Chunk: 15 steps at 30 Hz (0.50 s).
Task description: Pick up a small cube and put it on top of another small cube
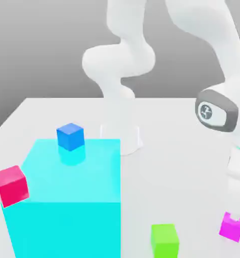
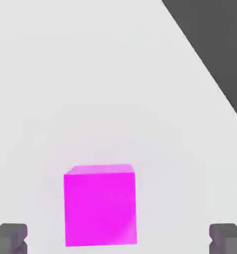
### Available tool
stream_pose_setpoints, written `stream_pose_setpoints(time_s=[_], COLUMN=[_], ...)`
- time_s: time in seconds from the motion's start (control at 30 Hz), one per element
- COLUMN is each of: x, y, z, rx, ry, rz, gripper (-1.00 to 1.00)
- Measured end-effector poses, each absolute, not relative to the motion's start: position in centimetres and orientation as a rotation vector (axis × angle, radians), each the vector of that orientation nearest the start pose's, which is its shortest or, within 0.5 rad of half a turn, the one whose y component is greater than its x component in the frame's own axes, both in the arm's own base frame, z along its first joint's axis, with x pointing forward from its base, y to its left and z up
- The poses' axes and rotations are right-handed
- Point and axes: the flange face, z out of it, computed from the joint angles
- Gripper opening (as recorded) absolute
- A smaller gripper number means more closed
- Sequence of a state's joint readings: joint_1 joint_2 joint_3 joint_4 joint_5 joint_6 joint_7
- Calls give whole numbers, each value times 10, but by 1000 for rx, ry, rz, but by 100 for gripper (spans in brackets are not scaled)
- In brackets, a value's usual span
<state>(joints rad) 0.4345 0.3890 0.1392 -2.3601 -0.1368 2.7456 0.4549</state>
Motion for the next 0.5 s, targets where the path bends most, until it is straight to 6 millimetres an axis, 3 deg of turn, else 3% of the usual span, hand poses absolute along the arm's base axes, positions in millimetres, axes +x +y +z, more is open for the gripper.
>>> stream_pose_setpoints(time_s=[0.07, 0.1, 0.33, 0.5], x=[420, 419, 419, 426], y=[283, 283, 283, 277], z=[138, 130, 131, 190], rx=[-3119, -3119, -3120, -3124], ry=[-372, -373, -374, -348], rz=[-1, -1, 1, -1], gripper=[0, -100, -100, -100])
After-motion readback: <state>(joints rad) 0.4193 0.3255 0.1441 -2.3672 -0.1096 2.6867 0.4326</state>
